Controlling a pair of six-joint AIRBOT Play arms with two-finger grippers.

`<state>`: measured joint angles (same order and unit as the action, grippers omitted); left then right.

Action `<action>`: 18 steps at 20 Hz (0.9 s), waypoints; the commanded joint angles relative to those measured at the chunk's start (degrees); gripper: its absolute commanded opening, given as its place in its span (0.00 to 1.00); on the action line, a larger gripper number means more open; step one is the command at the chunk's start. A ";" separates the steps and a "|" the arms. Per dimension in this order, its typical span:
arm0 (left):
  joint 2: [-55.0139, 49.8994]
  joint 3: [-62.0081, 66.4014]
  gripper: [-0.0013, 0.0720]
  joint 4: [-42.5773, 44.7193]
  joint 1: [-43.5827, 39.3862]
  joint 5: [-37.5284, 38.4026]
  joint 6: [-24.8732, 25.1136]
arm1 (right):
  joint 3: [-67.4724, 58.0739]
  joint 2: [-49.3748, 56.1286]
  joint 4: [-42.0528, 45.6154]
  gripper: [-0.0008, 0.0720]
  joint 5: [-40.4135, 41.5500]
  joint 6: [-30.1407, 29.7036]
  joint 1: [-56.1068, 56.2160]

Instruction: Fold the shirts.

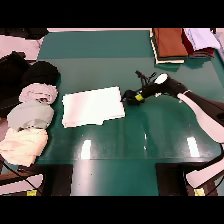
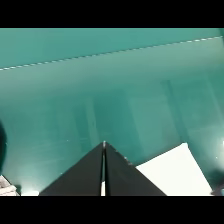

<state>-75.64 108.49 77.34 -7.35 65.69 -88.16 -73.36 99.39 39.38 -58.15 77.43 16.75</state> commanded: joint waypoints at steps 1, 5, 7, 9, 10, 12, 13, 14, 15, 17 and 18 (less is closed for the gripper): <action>0.04 0.00 0.05 -0.63 -0.24 -0.04 0.13 | -5.18 7.15 -5.31 0.79 1.18 -0.55 4.28; 0.04 0.00 0.05 -3.52 -0.24 0.09 0.15 | -13.97 11.39 -4.42 0.14 4.11 -0.59 9.29; 0.04 -0.17 0.05 -3.54 -0.96 -0.09 0.15 | -15.34 9.53 -1.55 0.03 7.19 -0.55 9.53; 0.04 -1.14 0.05 -3.37 -3.08 -0.04 0.28 | -15.32 4.92 3.89 0.03 9.11 -0.44 7.54; 0.04 -2.05 0.05 -3.23 -4.46 -0.22 0.87 | -15.32 2.29 7.37 0.03 8.37 0.00 5.38; 0.04 -3.78 0.05 -3.19 -7.08 -0.52 1.20 | -14.01 -3.17 12.66 0.03 5.62 1.42 -0.50; 0.04 -4.44 0.05 -3.19 -8.22 -0.70 1.22 | -12.15 -6.16 14.03 0.03 4.81 1.62 -4.02; 0.04 -4.85 0.05 -3.17 -9.29 -0.74 1.25 | -9.27 -9.68 15.15 0.03 4.48 1.62 -8.26; 0.07 -5.18 0.05 -3.19 -10.01 -0.94 1.25 | -6.34 -13.07 16.65 0.03 4.37 1.64 -12.39; 0.07 -5.20 0.05 -3.26 -10.84 -0.98 1.20 | -0.33 -20.11 20.96 0.03 4.37 1.66 -22.29; 0.07 -5.22 0.05 -3.21 -10.99 -1.07 1.20 | 1.88 -23.02 22.43 0.03 4.35 1.66 -27.41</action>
<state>-75.61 103.79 74.06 -16.93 64.93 -87.05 -77.56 84.62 55.48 -53.36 78.76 0.95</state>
